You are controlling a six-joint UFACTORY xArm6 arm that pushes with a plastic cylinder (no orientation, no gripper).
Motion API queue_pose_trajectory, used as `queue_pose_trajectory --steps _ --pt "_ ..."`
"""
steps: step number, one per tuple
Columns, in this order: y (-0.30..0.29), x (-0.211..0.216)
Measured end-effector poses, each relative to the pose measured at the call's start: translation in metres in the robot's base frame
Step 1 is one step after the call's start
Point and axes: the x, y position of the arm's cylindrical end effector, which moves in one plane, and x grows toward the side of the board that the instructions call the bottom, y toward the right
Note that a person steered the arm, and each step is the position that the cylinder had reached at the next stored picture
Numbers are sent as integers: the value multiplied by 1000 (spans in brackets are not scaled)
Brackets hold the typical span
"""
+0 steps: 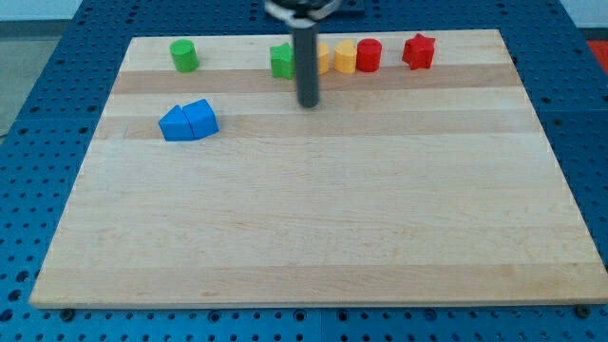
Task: Place the green star horizontal to the green circle
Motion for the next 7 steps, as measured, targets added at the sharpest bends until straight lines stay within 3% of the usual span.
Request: queue_pose_trajectory --steps 3,6,7 --pt "-99 -73" --pt "-5 -110" --pt "-4 -130"
